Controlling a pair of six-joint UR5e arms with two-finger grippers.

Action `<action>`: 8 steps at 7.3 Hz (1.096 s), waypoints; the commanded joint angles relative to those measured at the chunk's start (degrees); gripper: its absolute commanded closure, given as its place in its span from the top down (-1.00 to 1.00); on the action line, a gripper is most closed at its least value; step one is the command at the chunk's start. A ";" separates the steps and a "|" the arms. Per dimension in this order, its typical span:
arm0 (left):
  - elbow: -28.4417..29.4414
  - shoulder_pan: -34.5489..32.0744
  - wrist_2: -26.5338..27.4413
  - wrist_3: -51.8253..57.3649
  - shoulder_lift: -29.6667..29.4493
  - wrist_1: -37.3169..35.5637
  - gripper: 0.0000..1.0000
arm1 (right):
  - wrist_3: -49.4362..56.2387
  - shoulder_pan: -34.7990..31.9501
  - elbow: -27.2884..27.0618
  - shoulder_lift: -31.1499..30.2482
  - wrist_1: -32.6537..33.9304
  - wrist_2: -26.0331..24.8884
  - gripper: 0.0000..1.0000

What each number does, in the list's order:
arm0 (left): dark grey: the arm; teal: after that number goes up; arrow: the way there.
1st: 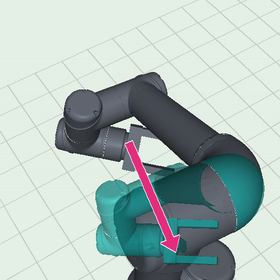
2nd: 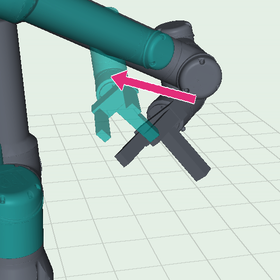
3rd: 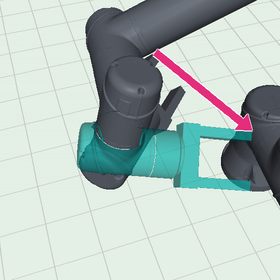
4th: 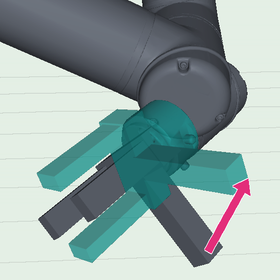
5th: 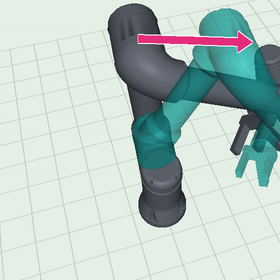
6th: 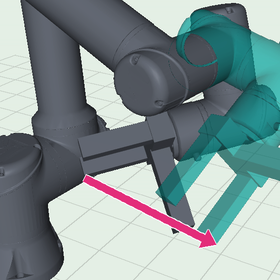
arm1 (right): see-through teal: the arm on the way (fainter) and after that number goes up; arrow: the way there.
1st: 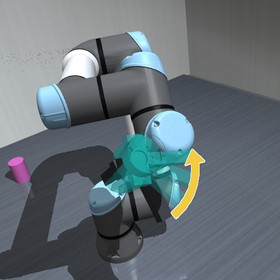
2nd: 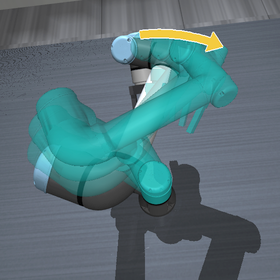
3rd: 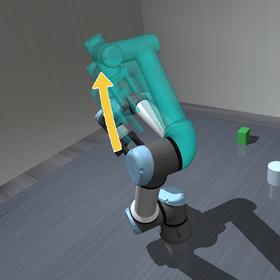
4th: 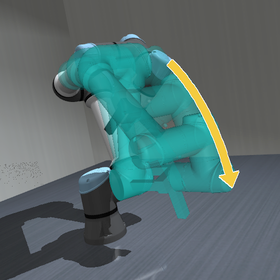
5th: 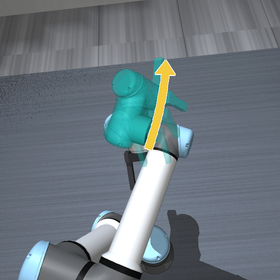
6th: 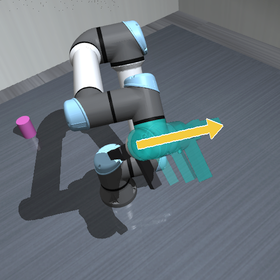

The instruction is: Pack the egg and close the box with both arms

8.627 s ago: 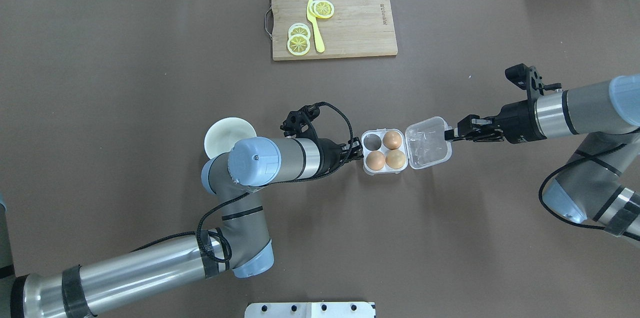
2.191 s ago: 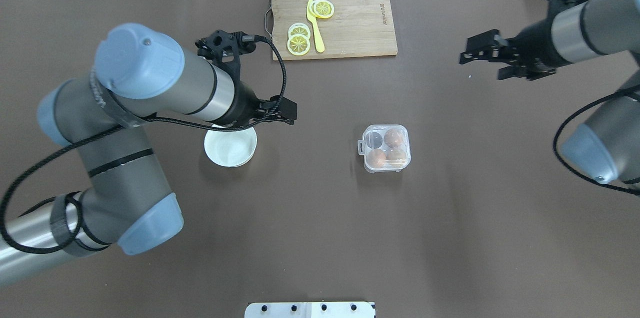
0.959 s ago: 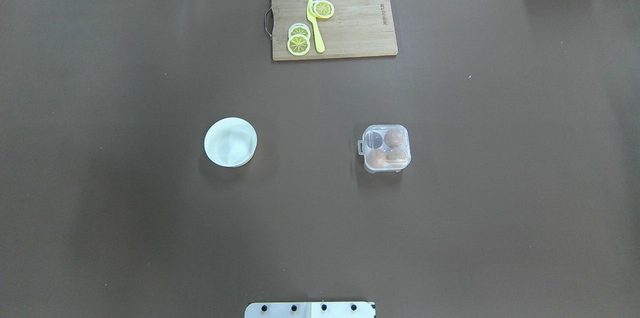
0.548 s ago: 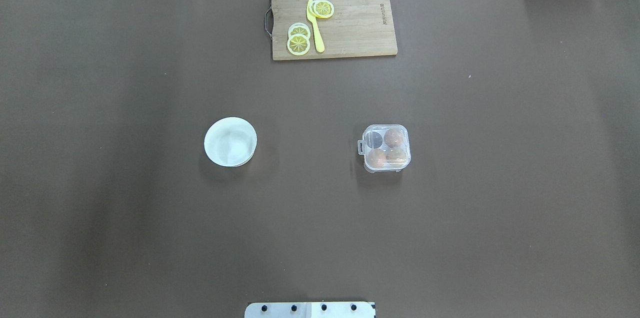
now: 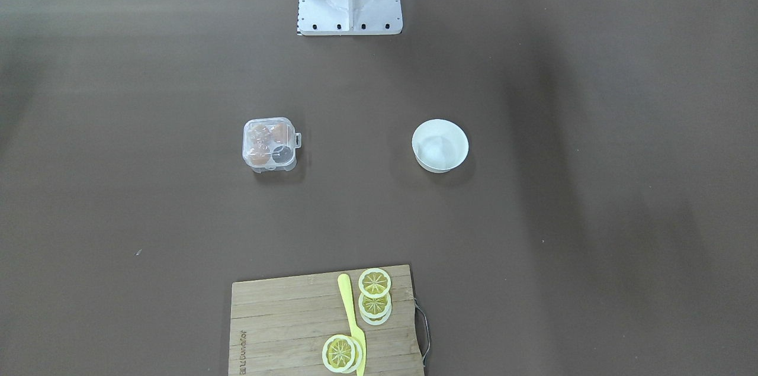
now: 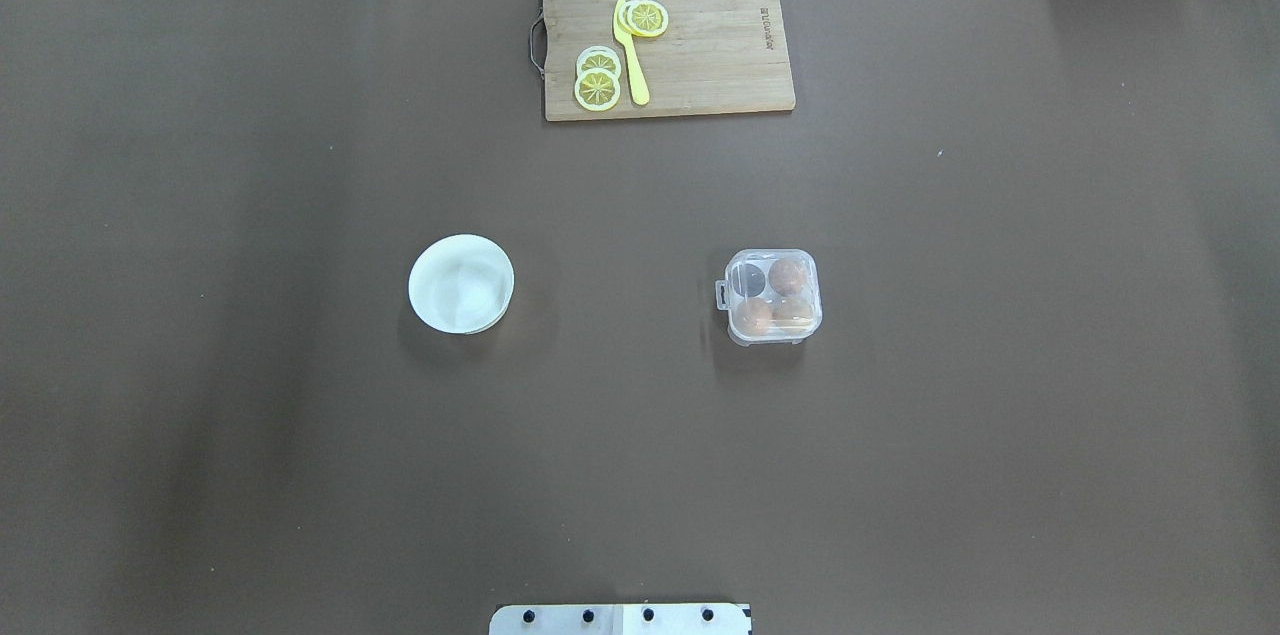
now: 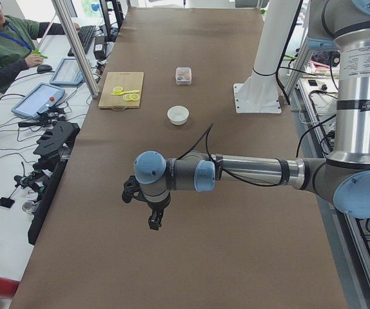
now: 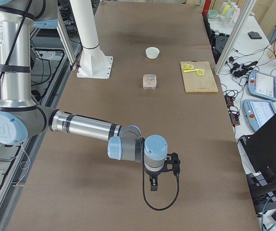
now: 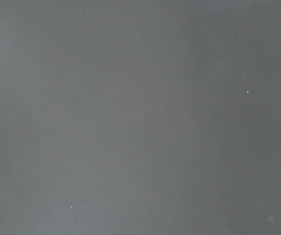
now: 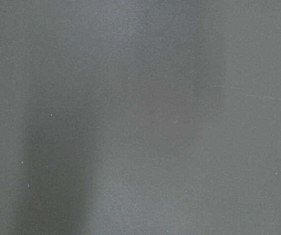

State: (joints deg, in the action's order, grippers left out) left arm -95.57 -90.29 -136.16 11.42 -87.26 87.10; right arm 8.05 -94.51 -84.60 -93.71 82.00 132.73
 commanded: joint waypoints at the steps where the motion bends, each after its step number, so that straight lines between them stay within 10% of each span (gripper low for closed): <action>1: -0.31 -0.06 0.11 0.09 0.43 0.26 0.97 | 0.65 0.03 0.31 -6.01 -7.93 -0.71 1.00; 4: -0.93 0.03 2.12 0.44 0.34 0.44 0.97 | 0.82 -0.06 -2.14 -7.46 -9.84 -1.33 1.00; 8: -4.60 -0.15 2.22 0.44 3.14 0.44 0.97 | -14.14 4.22 -6.44 5.62 1.92 -5.90 1.00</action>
State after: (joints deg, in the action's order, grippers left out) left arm -98.35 -90.42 -134.03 11.86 -85.61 87.54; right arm 0.81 -92.95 -89.15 -91.63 80.43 127.66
